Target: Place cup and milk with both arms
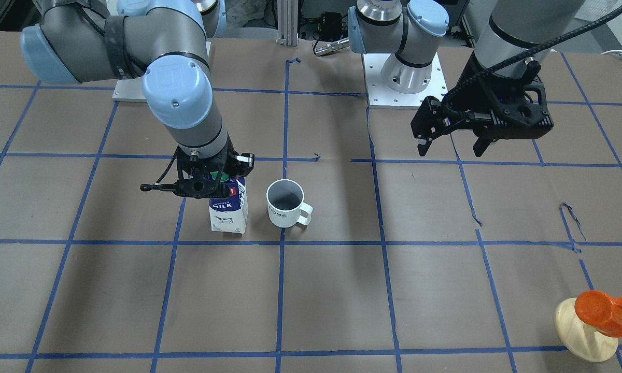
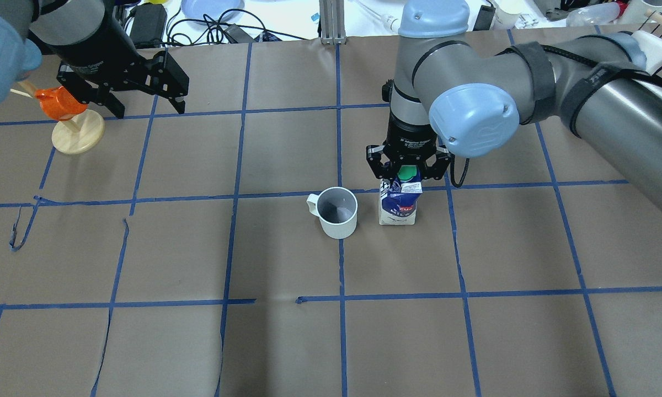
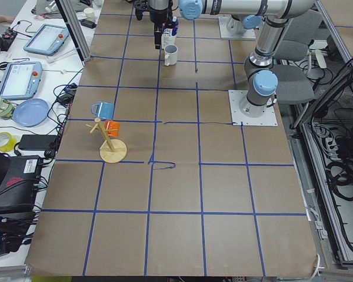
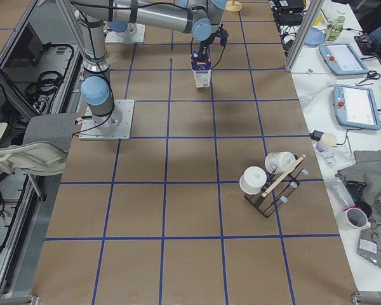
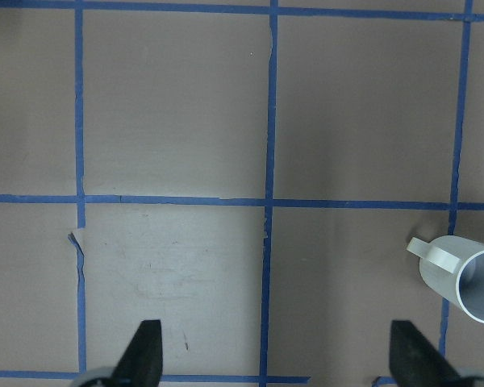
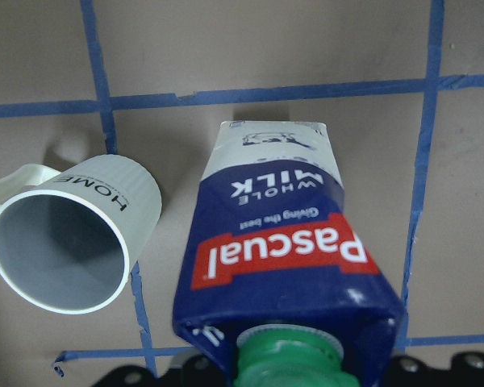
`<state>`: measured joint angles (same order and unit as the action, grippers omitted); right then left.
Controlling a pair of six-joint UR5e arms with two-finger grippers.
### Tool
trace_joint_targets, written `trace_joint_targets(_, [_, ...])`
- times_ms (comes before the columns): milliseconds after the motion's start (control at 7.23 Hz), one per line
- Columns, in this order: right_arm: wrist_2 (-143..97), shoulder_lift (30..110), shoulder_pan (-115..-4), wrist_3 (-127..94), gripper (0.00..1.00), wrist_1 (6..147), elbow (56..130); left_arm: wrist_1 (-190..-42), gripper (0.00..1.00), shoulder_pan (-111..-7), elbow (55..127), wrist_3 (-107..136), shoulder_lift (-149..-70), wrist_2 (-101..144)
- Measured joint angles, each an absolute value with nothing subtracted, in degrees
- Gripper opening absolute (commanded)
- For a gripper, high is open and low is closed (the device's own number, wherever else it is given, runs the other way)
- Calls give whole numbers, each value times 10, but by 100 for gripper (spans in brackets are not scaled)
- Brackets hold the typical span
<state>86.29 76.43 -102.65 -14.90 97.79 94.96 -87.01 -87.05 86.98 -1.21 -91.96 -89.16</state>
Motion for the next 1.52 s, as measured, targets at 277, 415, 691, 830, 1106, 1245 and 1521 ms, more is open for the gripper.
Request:
trace_joint_targets(277, [858, 762, -1038, -156, 31, 973, 952, -870, 98, -870, 873, -13, -919, -892])
trace_joint_targets(415, [852, 761, -1044, -157, 33, 972, 952, -870, 98, -870, 874, -13, -919, -892])
trace_joint_targets(691, [850, 760, -1052, -157, 98, 973, 953, -870, 99, -871, 875, -13, -919, -892])
trace_joint_targets(830, [854, 759, -1053, -156, 100, 975, 954, -869, 100, -871, 875, -13, -919, -892])
trace_joint_targets(1106, [860, 760, -1052, -150, 100, 976, 952, -870, 100, -871, 874, -14, -919, -895])
trace_joint_targets(1245, [866, 765, -1049, -148, 100, 974, 948, -869, 100, -871, 874, -13, -919, -897])
trace_joint_targets(1521, [889, 790, -1043, -146, 100, 942, 920, -869, 100, -871, 874, -13, -919, -899])
